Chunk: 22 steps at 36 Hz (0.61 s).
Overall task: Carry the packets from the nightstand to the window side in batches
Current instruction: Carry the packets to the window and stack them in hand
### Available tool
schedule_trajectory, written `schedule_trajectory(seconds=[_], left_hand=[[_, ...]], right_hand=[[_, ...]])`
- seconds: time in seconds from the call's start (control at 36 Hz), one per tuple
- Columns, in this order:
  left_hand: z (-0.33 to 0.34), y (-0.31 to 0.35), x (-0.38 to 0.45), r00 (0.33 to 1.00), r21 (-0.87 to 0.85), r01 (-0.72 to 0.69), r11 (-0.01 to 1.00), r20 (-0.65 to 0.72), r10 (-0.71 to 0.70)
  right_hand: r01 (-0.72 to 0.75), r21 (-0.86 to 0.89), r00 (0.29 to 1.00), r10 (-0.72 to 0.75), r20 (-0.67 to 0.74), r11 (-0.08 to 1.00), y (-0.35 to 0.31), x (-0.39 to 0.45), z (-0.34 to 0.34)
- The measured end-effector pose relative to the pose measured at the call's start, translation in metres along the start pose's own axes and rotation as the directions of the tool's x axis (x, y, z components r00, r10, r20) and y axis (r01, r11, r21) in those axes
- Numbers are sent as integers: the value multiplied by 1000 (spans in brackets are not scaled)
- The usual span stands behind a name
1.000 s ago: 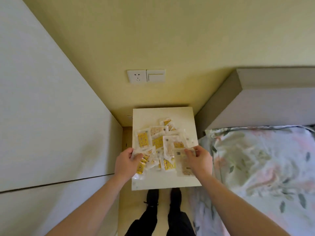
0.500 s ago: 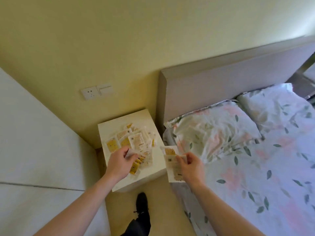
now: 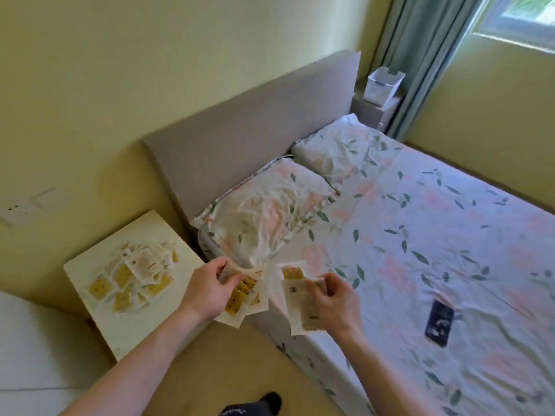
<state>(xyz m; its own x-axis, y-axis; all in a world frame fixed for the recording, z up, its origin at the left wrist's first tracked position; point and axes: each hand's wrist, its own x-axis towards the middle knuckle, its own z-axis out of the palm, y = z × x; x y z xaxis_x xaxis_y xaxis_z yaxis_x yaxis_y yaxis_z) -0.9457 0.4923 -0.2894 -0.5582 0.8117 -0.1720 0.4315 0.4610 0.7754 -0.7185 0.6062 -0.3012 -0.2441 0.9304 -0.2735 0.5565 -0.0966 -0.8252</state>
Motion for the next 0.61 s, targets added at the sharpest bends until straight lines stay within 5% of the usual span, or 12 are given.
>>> schedule_trajectory(seconds=[0.28, 0.61], left_hand=[[94, 103, 29, 915, 40, -260, 965, 329, 233], [233, 228, -46, 762, -32, -476, 879, 484, 430]], right_hand=[[-45, 145, 951, 87, -296, 988, 54, -30, -113], [-30, 264, 799, 181, -573, 964, 139, -115, -268]])
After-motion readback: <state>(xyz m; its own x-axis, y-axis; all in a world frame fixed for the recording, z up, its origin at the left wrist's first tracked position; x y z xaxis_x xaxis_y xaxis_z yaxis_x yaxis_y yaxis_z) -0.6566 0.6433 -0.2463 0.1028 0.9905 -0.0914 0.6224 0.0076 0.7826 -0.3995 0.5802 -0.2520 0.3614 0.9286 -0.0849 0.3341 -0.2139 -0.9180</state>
